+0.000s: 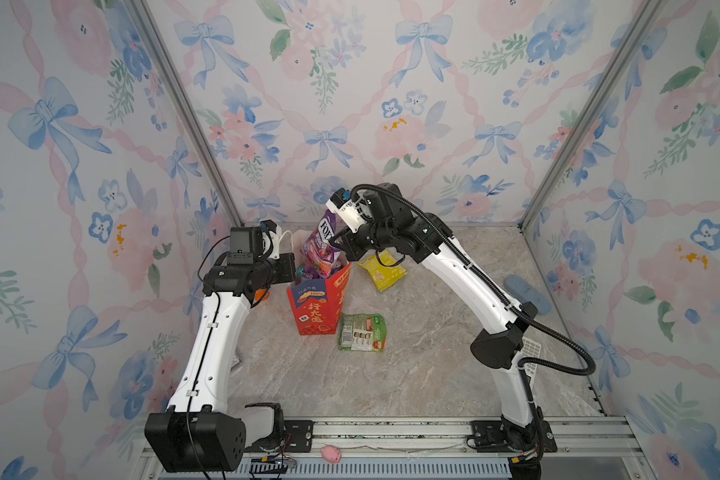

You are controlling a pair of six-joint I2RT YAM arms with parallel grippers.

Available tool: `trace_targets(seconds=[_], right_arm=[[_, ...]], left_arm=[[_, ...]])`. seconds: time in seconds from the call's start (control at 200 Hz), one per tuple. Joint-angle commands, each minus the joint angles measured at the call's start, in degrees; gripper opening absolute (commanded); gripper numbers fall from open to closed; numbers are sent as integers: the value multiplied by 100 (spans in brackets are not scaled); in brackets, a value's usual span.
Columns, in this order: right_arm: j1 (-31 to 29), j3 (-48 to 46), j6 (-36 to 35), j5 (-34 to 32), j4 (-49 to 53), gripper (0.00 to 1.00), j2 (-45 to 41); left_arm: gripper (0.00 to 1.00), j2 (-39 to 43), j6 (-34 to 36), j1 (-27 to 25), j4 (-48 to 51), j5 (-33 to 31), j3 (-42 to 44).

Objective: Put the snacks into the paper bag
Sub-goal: 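Lower the Fox's Berries bag into the paper bag and open the right gripper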

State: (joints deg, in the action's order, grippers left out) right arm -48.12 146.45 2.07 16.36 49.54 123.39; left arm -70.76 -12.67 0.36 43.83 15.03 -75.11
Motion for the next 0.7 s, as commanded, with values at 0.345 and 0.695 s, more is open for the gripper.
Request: trace_targets(seconds=[0.345,0.695], right_arm=[[-194,229,-89,394,-24,0,463],[-242,307,117,74,-161,53,509]], left_arm=[[0,173,19,18,-71,79,23],[0,168,19,21,-69,71,32]])
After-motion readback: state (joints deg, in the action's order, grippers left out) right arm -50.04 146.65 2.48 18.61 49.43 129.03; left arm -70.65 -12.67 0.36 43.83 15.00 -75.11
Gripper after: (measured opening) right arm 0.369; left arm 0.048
